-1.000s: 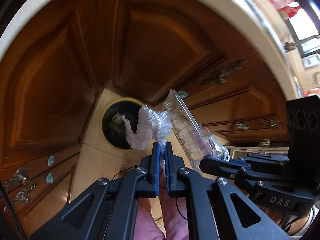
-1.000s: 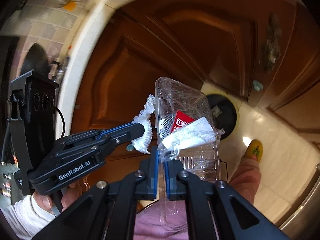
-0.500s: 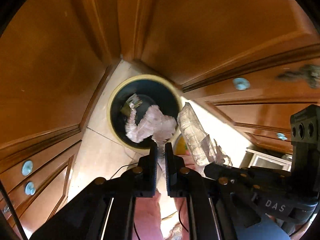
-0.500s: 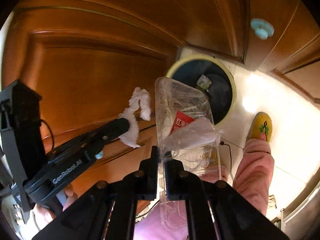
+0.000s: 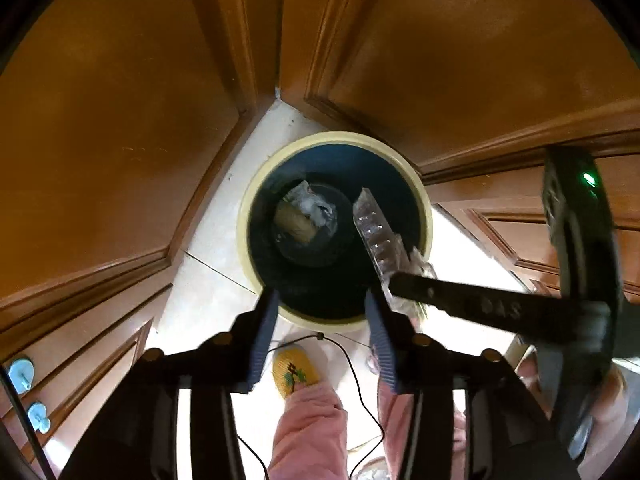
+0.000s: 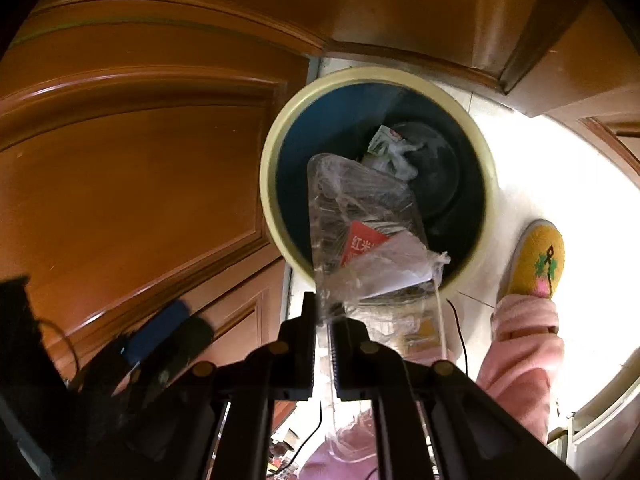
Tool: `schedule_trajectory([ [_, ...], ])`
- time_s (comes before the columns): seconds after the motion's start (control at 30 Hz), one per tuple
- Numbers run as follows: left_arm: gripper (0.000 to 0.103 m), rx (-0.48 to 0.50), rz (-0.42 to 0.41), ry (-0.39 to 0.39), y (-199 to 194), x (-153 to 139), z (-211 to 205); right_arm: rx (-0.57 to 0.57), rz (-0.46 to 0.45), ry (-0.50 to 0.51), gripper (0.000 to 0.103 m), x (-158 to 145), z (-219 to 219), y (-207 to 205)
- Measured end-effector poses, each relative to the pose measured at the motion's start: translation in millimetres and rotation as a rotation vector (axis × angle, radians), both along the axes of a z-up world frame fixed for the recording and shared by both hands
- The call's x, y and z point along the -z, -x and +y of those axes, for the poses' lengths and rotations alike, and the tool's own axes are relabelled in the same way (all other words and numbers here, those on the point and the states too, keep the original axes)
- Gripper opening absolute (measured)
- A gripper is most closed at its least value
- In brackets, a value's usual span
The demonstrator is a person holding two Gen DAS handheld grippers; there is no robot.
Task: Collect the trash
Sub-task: 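Open both tools to drop the plastic and tray into the bin, then raise both tools back toward the remaining bottles and boxes on the counter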
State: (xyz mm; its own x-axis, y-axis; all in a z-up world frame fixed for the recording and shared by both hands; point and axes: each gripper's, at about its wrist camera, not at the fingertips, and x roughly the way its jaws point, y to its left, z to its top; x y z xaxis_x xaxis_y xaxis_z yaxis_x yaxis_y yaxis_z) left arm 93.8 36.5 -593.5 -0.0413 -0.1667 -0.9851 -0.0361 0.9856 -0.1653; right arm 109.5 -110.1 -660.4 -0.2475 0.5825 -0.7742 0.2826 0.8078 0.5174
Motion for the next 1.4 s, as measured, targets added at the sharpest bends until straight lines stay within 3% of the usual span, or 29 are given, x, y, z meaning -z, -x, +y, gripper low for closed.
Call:
schedule_trajectory([
  [0.2,0.046,-0.003,-0.030,-0.006,-0.3,-7.3,12.2,-0.033,-0.002,0.034,0.009,20.3,16.6,-9.6],
  [0.27,0.047,-0.015,-0.036,0.001,-0.8,-9.8,13.4,-0.016,0.020,0.038,0.026,25.1,17.7,-10.5],
  [0.33,0.048,-0.024,-0.044,0.003,-0.6,-14.2,17.2,0.032,0.029,0.033,0.036,27.2,15.0,-10.3],
  [0.53,0.048,-0.033,-0.060,0.004,1.6,-20.6,17.6,0.024,0.005,0.048,0.037,16.6,16.1,-10.0],
  [0.73,0.048,-0.045,-0.075,0.014,2.7,-31.7,20.2,-0.033,-0.035,0.055,0.037,-16.7,18.3,3.0],
  [0.93,0.050,-0.022,-0.099,0.020,5.4,-70.3,13.9,-0.092,-0.117,0.057,0.037,-85.7,12.4,21.9],
  [1.03,0.058,0.001,-0.137,0.017,8.8,-105.3,7.2,-0.128,-0.172,0.066,0.037,-130.0,10.1,32.6],
  [1.4,0.071,0.112,-0.322,0.059,25.8,-265.4,-28.0,-0.132,-0.406,0.116,0.037,-313.0,-26.8,59.1],
])
